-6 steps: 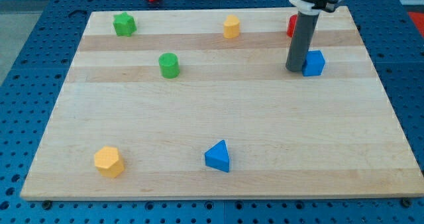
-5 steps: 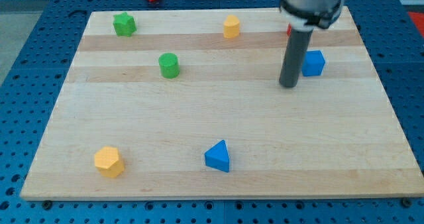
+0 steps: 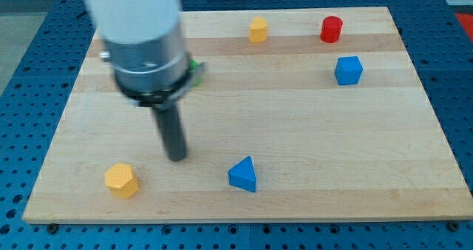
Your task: Point your arm at the yellow hexagon
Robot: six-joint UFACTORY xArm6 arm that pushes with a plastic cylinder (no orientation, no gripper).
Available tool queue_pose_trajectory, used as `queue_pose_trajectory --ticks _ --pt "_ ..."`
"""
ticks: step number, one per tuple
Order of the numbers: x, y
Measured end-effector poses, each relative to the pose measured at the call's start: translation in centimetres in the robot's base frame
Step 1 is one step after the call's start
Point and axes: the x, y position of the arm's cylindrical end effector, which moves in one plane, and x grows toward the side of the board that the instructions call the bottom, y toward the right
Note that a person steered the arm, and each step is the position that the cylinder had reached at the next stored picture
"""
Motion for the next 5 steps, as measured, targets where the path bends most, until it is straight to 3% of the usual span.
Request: queue_pose_trajectory --ticks 3,4,5 --pt "8.6 0.3" --pt "8.1 -6.1" --pt "4.8 -9.8"
